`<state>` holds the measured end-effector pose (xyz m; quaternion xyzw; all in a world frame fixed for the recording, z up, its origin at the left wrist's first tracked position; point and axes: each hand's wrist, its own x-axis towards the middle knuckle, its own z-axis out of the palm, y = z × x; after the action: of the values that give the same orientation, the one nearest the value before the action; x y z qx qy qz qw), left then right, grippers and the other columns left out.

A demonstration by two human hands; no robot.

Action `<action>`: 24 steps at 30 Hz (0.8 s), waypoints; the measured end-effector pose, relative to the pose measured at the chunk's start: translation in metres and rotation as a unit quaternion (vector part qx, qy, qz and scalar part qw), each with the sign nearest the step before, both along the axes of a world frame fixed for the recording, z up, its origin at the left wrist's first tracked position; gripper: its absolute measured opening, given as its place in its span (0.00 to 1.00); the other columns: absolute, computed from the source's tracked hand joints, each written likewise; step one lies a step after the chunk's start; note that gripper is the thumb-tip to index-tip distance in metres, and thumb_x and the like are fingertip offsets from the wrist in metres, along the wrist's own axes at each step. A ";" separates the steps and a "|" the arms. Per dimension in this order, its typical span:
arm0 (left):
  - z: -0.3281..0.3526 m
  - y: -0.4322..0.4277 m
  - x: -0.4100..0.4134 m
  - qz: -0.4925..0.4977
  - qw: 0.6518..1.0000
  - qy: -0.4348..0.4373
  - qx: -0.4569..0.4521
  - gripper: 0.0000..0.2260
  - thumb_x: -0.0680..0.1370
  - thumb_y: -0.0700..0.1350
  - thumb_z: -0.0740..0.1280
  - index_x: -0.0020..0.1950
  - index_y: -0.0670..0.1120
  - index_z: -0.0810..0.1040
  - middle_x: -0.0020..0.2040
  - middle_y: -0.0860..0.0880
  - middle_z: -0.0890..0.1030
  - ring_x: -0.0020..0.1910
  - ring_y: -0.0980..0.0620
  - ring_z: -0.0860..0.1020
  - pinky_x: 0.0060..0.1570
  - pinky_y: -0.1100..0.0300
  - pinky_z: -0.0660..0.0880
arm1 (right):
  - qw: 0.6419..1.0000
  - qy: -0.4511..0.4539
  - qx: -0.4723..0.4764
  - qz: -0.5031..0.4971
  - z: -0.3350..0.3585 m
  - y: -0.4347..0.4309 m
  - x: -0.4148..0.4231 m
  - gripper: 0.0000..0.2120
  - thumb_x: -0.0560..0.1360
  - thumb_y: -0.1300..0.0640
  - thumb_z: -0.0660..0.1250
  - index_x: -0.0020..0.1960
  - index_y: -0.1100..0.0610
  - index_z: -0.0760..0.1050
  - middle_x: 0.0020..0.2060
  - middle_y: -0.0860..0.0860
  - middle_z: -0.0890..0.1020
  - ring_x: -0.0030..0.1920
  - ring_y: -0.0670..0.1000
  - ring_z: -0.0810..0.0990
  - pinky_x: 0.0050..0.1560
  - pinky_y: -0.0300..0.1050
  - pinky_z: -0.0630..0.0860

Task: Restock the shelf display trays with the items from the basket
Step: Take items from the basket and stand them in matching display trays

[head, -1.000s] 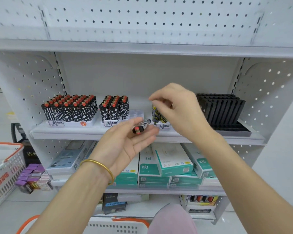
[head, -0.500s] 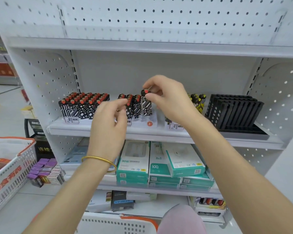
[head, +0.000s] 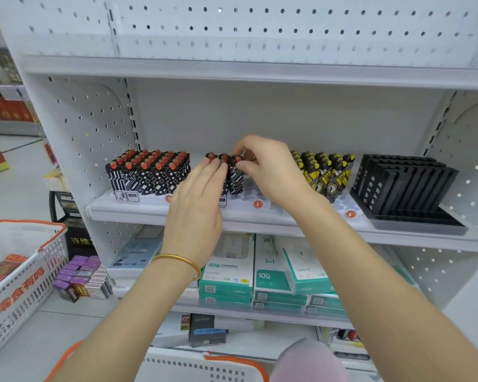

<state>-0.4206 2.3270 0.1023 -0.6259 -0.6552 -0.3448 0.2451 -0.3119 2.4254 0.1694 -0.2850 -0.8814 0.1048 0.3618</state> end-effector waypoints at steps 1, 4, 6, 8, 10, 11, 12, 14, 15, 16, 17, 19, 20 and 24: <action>0.000 0.000 0.000 -0.001 1.000 -0.001 0.003 0.28 0.71 0.37 0.48 0.70 0.38 0.68 0.69 0.41 0.70 0.71 0.44 0.65 0.69 0.51 0.62 | 1.000 0.006 -0.007 0.003 0.000 -0.001 0.000 0.07 0.74 0.62 0.66 0.52 0.58 0.77 0.40 0.50 0.77 0.41 0.50 0.75 0.46 0.43 0.72; -0.002 0.000 0.000 0.005 1.000 0.003 0.002 0.28 0.71 0.37 0.47 0.71 0.38 0.67 0.70 0.42 0.69 0.72 0.45 0.63 0.69 0.52 0.61 | 1.000 0.008 -0.002 0.003 -0.001 -0.002 0.001 0.06 0.73 0.63 0.67 0.50 0.59 0.77 0.40 0.53 0.80 0.41 0.54 0.78 0.47 0.47 0.75; -0.003 0.000 0.001 0.012 1.000 0.008 -0.002 0.28 0.71 0.37 0.47 0.71 0.39 0.66 0.71 0.42 0.69 0.72 0.45 0.63 0.69 0.53 0.59 | 1.000 0.005 0.004 0.006 0.000 -0.003 0.003 0.05 0.73 0.63 0.68 0.49 0.60 0.77 0.39 0.54 0.81 0.41 0.55 0.79 0.47 0.49 0.75; -0.003 -0.001 0.000 0.019 1.000 0.013 -0.005 0.28 0.72 0.37 0.47 0.72 0.39 0.66 0.71 0.42 0.68 0.72 0.45 0.63 0.69 0.55 0.58 | 1.000 0.005 -0.012 0.015 0.003 -0.002 0.007 0.06 0.73 0.64 0.68 0.49 0.60 0.78 0.40 0.54 0.81 0.41 0.55 0.80 0.48 0.50 0.76; -0.004 -0.001 -0.001 0.023 0.999 0.021 -0.010 0.28 0.71 0.37 0.47 0.72 0.39 0.66 0.71 0.42 0.68 0.72 0.45 0.64 0.69 0.55 0.58 | 1.000 -0.004 -0.020 0.015 0.005 -0.002 0.009 0.07 0.73 0.65 0.67 0.50 0.60 0.79 0.42 0.55 0.82 0.42 0.55 0.80 0.50 0.50 0.77; -0.004 0.000 -0.002 0.025 0.999 0.025 -0.011 0.28 0.71 0.37 0.47 0.72 0.39 0.66 0.71 0.42 0.68 0.72 0.45 0.64 0.69 0.55 0.57 | 1.000 -0.010 -0.017 0.012 0.005 -0.003 0.008 0.08 0.73 0.65 0.67 0.51 0.60 0.79 0.43 0.55 0.82 0.43 0.55 0.81 0.49 0.49 0.77; -0.004 0.000 -0.002 0.026 0.999 0.029 -0.010 0.28 0.71 0.37 0.47 0.72 0.39 0.66 0.71 0.42 0.68 0.72 0.45 0.64 0.69 0.55 0.57 | 1.000 -0.019 -0.009 0.007 0.003 -0.004 0.006 0.08 0.74 0.64 0.66 0.51 0.59 0.80 0.44 0.56 0.83 0.45 0.55 0.81 0.49 0.49 0.77; -0.005 0.000 -0.003 0.028 0.999 0.036 -0.012 0.28 0.72 0.37 0.47 0.72 0.39 0.66 0.71 0.42 0.69 0.72 0.45 0.64 0.70 0.54 0.59 | 0.999 -0.047 0.019 -0.016 -0.003 -0.010 0.000 0.10 0.75 0.63 0.64 0.55 0.58 0.79 0.48 0.57 0.82 0.49 0.56 0.80 0.49 0.49 0.77; -0.005 0.000 -0.003 0.027 0.999 0.038 -0.013 0.28 0.72 0.37 0.47 0.72 0.39 0.66 0.71 0.42 0.69 0.72 0.44 0.65 0.70 0.51 0.62 | 0.998 -0.059 0.025 -0.026 -0.006 -0.012 -0.001 0.12 0.76 0.63 0.63 0.57 0.58 0.79 0.51 0.57 0.81 0.51 0.57 0.79 0.49 0.49 0.76; -0.005 0.000 -0.003 0.024 0.999 0.040 -0.013 0.28 0.72 0.37 0.47 0.71 0.39 0.66 0.71 0.42 0.69 0.71 0.44 0.65 0.69 0.48 0.64 | 0.998 -0.057 0.014 -0.031 -0.007 -0.016 -0.001 0.14 0.77 0.64 0.62 0.60 0.57 0.78 0.52 0.57 0.80 0.51 0.57 0.79 0.47 0.50 0.77; -0.004 -0.001 -0.004 0.019 0.999 0.038 -0.011 0.28 0.72 0.37 0.47 0.71 0.39 0.66 0.71 0.41 0.69 0.71 0.44 0.65 0.68 0.46 0.66 | 0.998 -0.050 -0.004 -0.029 -0.008 -0.019 0.001 0.17 0.76 0.66 0.61 0.62 0.56 0.77 0.53 0.58 0.80 0.50 0.57 0.80 0.46 0.50 0.78; -0.003 -0.006 -0.003 0.008 1.000 0.024 0.009 0.28 0.72 0.36 0.47 0.71 0.39 0.67 0.72 0.42 0.68 0.72 0.44 0.63 0.68 0.44 0.65 | 0.999 -0.037 -0.016 -0.032 -0.005 -0.026 0.008 0.24 0.72 0.72 0.60 0.64 0.56 0.75 0.50 0.59 0.80 0.49 0.56 0.79 0.49 0.50 0.77; -0.004 -0.011 -0.002 0.001 1.000 0.014 0.027 0.27 0.72 0.35 0.48 0.71 0.39 0.67 0.72 0.42 0.68 0.73 0.45 0.62 0.69 0.45 0.64 | 0.999 -0.024 -0.005 -0.040 -0.005 -0.029 0.012 0.26 0.70 0.74 0.59 0.64 0.57 0.74 0.47 0.59 0.81 0.48 0.57 0.79 0.52 0.50 0.75; -0.024 -0.045 0.010 -0.031 0.995 -0.020 0.092 0.24 0.71 0.32 0.53 0.66 0.40 0.73 0.67 0.44 0.73 0.68 0.45 0.68 0.68 0.49 0.64 | 0.992 0.120 -0.030 -0.007 -0.019 -0.059 0.038 0.20 0.73 0.72 0.59 0.60 0.58 0.76 0.42 0.51 0.78 0.42 0.53 0.80 0.49 0.53 0.77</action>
<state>-0.4104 2.2818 0.0781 -0.6137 -0.6059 -0.4235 0.2772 -0.2742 2.3667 0.1502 -0.2873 -0.8263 0.1622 0.4565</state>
